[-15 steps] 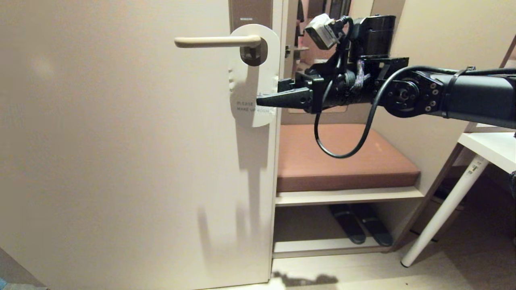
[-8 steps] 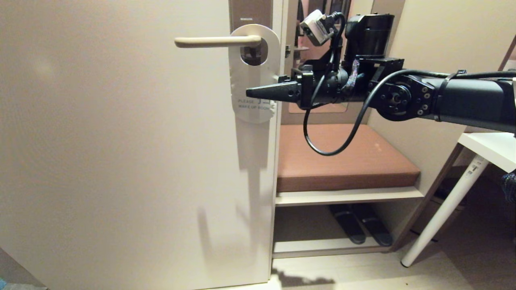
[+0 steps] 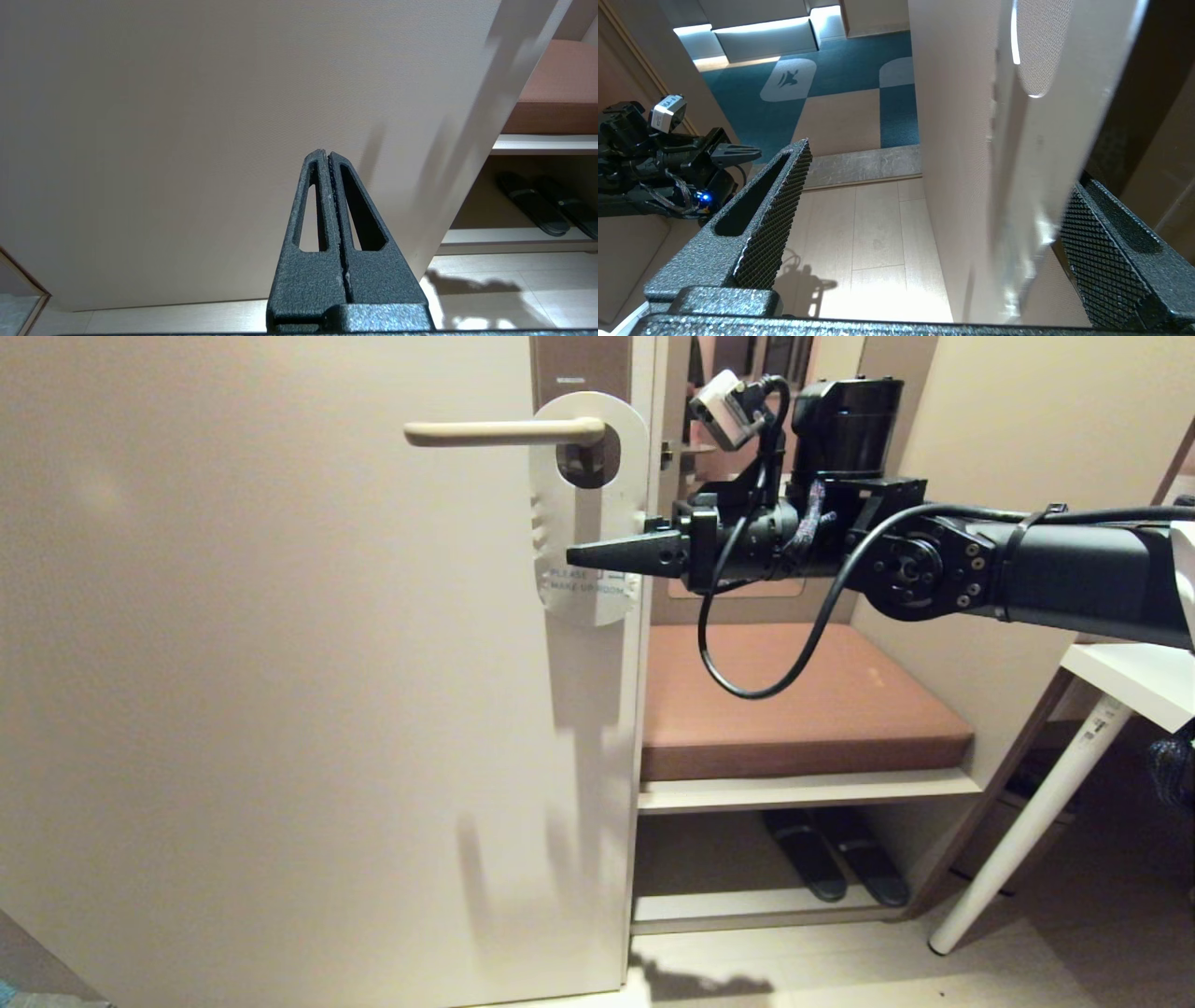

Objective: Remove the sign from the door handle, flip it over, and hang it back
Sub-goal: Take down the sign

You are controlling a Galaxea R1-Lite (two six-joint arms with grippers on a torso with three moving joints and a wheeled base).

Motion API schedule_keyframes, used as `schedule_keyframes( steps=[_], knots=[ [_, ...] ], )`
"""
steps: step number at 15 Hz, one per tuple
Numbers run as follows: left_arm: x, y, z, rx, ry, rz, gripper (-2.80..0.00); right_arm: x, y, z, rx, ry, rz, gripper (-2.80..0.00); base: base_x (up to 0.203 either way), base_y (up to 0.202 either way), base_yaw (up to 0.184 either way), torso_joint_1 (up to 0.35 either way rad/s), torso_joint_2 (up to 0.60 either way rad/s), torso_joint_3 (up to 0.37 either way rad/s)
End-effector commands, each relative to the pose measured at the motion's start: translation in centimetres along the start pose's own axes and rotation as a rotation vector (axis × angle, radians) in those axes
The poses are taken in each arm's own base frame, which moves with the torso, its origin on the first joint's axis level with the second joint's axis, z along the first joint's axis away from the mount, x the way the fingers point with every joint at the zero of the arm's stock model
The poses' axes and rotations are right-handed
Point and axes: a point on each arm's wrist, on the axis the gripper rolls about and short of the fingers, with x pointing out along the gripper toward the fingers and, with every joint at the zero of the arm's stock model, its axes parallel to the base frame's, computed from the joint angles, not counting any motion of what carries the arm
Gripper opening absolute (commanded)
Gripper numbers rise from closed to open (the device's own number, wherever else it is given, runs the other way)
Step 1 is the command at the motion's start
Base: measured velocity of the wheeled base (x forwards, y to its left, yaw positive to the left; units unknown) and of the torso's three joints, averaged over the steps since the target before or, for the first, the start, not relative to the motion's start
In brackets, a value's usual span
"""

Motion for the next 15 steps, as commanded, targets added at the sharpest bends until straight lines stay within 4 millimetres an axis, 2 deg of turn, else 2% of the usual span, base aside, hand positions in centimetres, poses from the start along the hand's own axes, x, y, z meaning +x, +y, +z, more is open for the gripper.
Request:
schedule_keyframes(
  steps=[1,15],
  knots=[
    [0.00,0.00,0.00,-0.001,0.000,0.001,-2.80,0.06,0.07,0.03,-0.002,0.000,0.007,0.00,0.000,0.000,0.000,0.000,0.00,0.000],
    [0.00,0.00,0.00,-0.001,0.000,0.001,-2.80,-0.13,0.35,0.82,-0.040,-0.023,0.004,0.00,0.000,0.000,0.000,0.000,0.00,0.000]
  ],
)
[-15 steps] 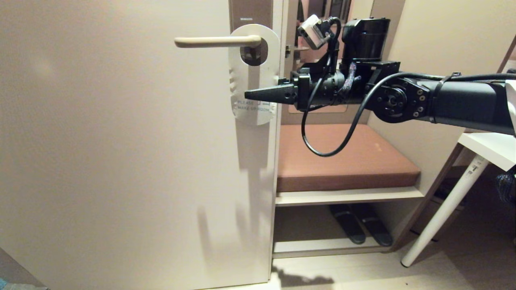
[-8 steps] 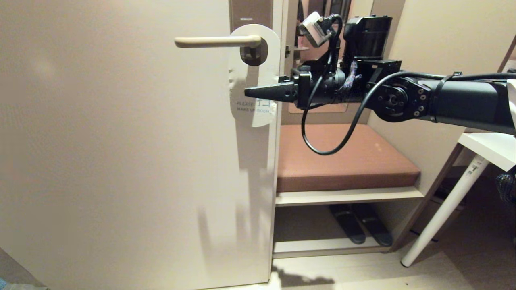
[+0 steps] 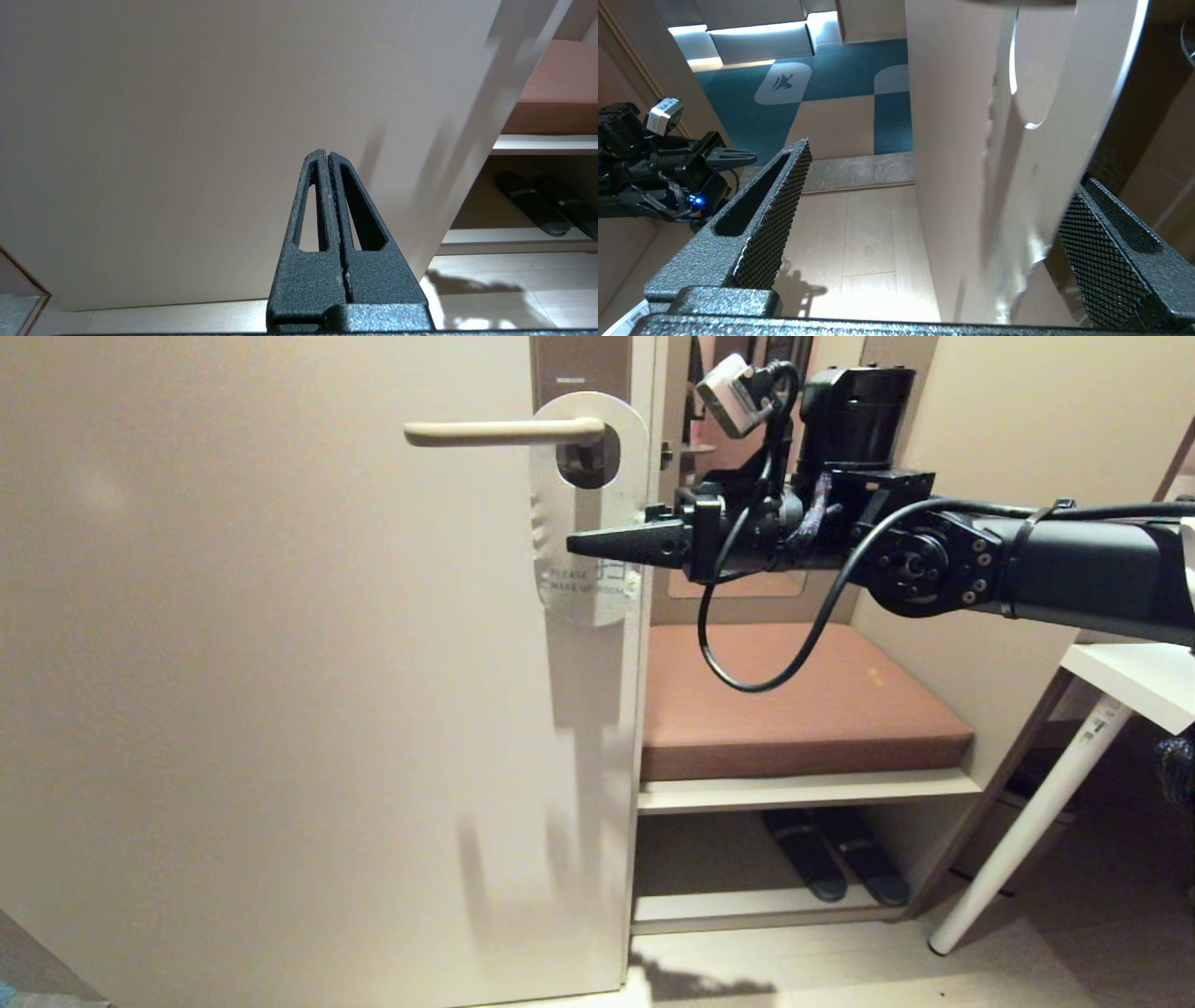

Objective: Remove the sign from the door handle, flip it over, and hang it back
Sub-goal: Take down the sign

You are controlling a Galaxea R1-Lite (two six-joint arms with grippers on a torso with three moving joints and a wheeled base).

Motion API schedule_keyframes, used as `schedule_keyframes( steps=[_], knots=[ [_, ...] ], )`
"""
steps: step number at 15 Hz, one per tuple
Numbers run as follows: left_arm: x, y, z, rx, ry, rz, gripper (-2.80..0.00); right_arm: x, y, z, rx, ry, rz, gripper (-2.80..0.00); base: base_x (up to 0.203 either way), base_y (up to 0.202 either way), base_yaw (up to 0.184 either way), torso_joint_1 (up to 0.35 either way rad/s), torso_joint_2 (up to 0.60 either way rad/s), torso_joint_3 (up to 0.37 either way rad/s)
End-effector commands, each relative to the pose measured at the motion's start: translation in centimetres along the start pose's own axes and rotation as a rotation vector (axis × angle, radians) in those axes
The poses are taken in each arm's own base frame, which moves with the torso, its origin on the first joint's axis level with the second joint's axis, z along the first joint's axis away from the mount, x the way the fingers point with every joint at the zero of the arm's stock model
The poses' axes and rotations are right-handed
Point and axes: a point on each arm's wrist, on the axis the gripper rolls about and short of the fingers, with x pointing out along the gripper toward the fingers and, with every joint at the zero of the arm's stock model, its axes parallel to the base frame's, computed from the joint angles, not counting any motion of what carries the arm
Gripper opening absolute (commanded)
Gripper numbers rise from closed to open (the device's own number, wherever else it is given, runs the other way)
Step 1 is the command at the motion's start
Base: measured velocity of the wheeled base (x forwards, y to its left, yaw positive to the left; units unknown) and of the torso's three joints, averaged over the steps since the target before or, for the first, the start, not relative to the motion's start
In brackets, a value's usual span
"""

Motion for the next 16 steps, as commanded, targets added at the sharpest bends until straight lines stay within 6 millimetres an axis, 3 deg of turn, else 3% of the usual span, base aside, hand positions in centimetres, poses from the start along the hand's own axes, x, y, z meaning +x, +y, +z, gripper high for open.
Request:
schedule_keyframes(
  steps=[1,4,5,16],
  knots=[
    [0.00,0.00,0.00,-0.001,0.000,0.000,-2.80,-0.01,0.10,0.16,-0.008,-0.004,0.007,0.00,0.000,0.000,0.000,0.000,0.00,0.000],
    [0.00,0.00,0.00,-0.001,0.000,0.000,-2.80,-0.02,0.11,0.19,-0.009,-0.005,0.007,0.00,0.000,0.000,0.000,0.000,0.00,0.000],
    [0.00,0.00,0.00,-0.001,0.000,0.000,-2.80,-0.02,0.10,0.17,-0.008,-0.004,0.007,-2.80,0.000,0.000,0.000,0.000,0.00,0.000],
    [0.00,0.00,0.00,-0.001,0.000,0.000,-2.80,-0.08,0.05,0.29,-0.013,-0.011,-0.048,-2.80,0.000,0.000,0.000,0.000,0.00,0.000]
  ],
)
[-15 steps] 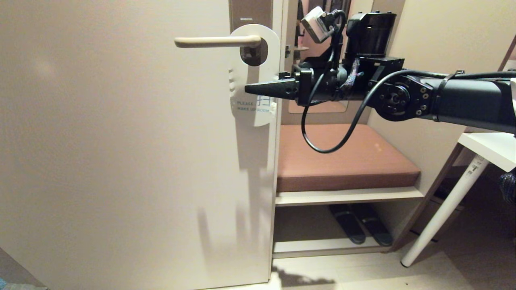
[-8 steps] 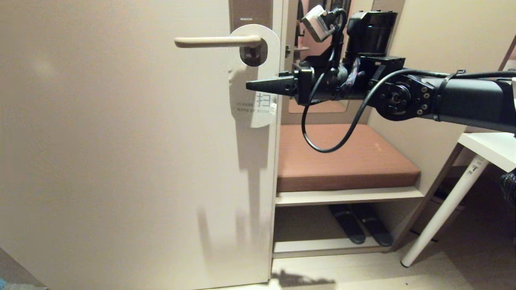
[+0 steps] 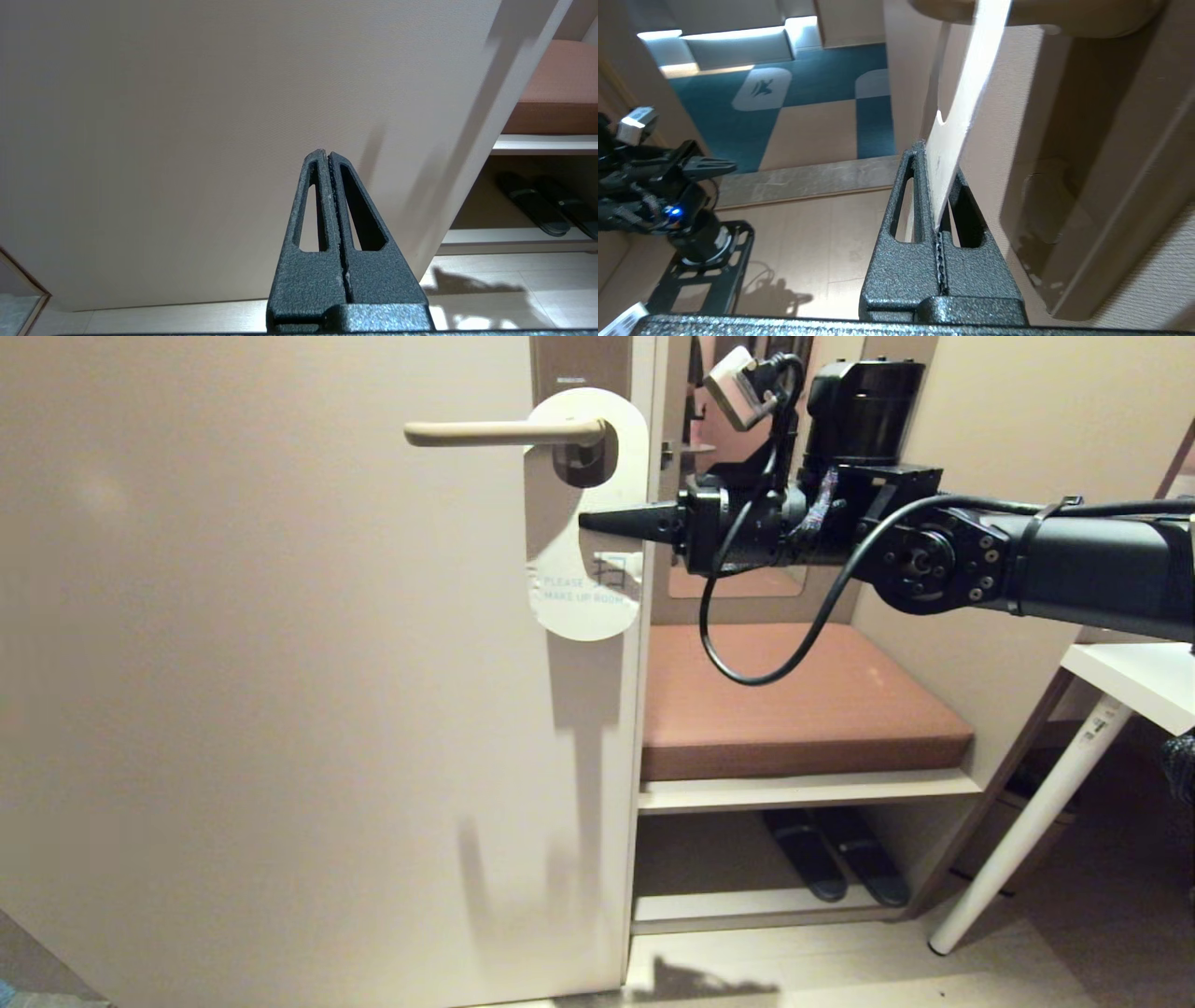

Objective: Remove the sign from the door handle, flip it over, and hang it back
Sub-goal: Take down the sign

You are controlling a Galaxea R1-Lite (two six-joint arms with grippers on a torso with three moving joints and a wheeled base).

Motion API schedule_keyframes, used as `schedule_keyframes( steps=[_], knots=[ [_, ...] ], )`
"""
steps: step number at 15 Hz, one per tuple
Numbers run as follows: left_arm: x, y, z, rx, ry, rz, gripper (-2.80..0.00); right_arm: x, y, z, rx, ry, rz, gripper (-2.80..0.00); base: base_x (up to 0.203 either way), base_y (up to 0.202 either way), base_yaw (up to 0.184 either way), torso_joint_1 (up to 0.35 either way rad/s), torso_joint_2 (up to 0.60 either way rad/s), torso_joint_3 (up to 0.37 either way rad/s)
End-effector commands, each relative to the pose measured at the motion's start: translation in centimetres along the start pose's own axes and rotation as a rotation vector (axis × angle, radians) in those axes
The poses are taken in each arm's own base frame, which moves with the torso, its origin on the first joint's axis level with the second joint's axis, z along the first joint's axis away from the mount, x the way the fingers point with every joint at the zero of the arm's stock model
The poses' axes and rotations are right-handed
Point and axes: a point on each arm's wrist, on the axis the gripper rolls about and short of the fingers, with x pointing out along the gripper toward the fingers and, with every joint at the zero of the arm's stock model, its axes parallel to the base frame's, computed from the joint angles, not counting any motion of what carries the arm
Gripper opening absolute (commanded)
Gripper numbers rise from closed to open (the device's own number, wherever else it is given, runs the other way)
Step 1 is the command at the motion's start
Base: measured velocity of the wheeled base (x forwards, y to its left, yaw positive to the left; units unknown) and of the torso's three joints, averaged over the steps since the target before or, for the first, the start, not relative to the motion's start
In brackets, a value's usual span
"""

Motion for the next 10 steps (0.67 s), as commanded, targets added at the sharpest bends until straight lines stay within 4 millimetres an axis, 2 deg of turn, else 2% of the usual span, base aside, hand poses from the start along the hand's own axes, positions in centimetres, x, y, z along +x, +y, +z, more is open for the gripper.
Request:
schedule_keyframes(
  steps=[1,4,10],
  knots=[
    [0.0,0.0,0.0,-0.001,0.000,0.000,-2.80,0.0,0.0,0.0,-0.001,-0.001,-0.007,-2.80,0.000,0.000,0.000,0.000,0.00,0.000],
    [0.0,0.0,0.0,-0.001,0.000,0.000,-2.80,0.0,0.0,0.1,-0.010,-0.008,-0.059,-2.80,0.000,0.000,0.000,0.000,0.00,0.000],
    [0.0,0.0,0.0,-0.001,0.000,0.000,-2.80,0.2,1.4,1.4,-0.037,-0.029,-0.092,-2.80,0.000,0.000,0.000,0.000,0.00,0.000]
  ],
)
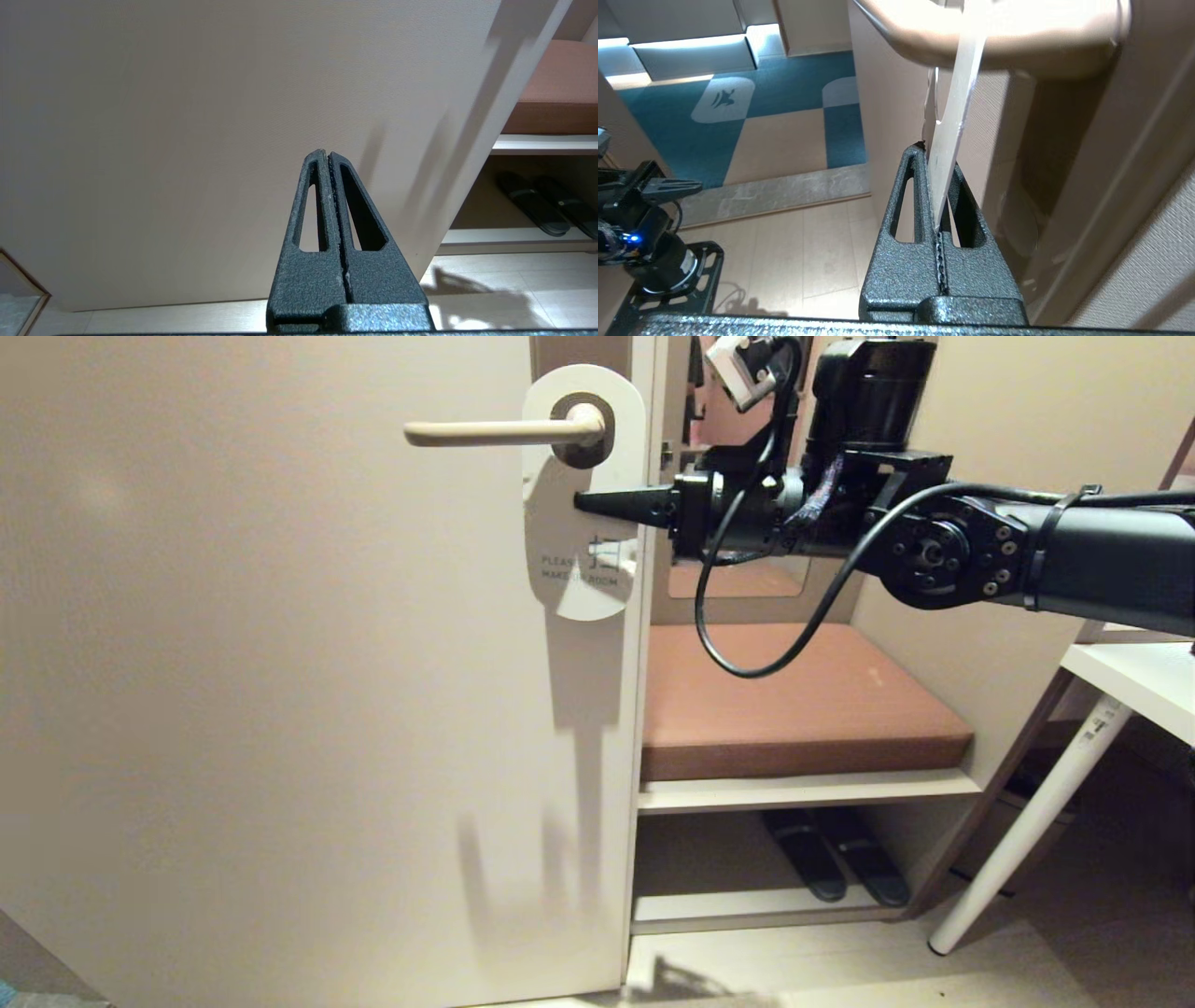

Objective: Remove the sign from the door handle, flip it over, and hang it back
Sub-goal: Take down the sign

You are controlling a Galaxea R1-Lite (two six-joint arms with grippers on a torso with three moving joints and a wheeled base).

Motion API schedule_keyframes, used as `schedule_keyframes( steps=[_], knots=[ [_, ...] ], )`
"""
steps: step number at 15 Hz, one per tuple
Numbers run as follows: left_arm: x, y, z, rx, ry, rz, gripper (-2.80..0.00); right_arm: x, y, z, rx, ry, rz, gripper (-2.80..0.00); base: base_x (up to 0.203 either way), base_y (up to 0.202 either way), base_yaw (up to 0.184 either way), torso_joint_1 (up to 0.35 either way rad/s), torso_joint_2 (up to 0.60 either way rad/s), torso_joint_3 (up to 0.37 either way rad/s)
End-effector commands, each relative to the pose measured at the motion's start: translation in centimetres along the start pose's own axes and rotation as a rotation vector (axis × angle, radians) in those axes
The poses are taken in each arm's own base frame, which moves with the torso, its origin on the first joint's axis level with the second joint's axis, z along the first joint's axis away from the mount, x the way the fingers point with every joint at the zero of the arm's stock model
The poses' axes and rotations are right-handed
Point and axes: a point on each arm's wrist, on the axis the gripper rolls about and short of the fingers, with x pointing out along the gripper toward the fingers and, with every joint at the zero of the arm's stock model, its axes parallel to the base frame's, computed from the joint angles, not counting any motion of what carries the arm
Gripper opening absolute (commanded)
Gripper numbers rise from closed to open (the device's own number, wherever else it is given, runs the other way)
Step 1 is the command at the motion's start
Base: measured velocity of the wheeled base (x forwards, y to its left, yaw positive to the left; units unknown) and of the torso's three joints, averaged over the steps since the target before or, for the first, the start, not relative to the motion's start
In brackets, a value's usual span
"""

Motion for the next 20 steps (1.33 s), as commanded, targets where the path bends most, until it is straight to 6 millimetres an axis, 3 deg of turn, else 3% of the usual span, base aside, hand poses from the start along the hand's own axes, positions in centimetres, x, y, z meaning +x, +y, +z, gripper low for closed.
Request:
schedule_keyframes(
  steps=[1,8,13,20],
  knots=[
    [0.0,0.0,0.0,-0.001,0.000,0.000,-2.80,-0.1,0.7,0.6,-0.010,-0.008,0.013,-2.80,0.000,0.000,0.000,0.000,0.00,0.000],
    [0.0,0.0,0.0,-0.001,0.000,0.000,-2.80,-0.9,1.9,0.8,-0.034,0.006,-0.009,-2.80,0.000,0.000,0.000,0.000,0.00,0.000],
    [0.0,0.0,0.0,-0.001,0.000,0.000,-2.80,0.1,3.1,-0.6,-0.043,0.041,-0.070,-2.80,0.000,0.000,0.000,0.000,0.00,0.000],
    [0.0,0.0,0.0,-0.001,0.000,0.000,-2.80,2.0,4.7,-0.7,-0.093,0.036,-0.193,-2.80,0.000,0.000,0.000,0.000,0.00,0.000]
  ],
)
